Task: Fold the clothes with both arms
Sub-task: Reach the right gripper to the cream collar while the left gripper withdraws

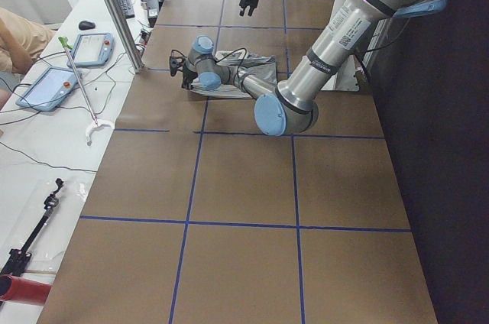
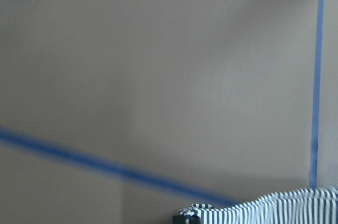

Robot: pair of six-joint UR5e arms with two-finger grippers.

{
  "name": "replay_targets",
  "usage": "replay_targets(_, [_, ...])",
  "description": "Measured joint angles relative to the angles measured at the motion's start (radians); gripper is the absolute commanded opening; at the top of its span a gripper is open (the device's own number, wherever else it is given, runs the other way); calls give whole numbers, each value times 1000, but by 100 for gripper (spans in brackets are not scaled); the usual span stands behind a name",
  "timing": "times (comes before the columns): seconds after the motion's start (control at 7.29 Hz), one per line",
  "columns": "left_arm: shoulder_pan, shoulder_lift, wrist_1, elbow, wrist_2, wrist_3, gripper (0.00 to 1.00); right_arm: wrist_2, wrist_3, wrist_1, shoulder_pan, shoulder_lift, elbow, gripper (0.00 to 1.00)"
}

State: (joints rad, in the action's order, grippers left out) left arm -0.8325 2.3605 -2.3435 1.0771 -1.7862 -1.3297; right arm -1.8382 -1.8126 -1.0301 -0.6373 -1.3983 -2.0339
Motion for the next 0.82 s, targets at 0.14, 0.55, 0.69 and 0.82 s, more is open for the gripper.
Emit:
replay_targets(0.14, [-7, -11, -5, 35, -3, 7, 54, 7, -14, -7, 0, 55, 35, 100])
replay_targets(0.55, [-12, -225, -5, 346, -11, 9, 54, 14, 12, -57, 44, 318, 284, 100])
replay_targets(0.69, [-12, -253, -4, 378, -11, 9, 54, 14, 76, -102, 67, 392, 352, 100])
replay_targets(0.82, [-12, -267, -4, 389, -12, 9, 54, 14, 177, -181, 89, 452, 399, 100])
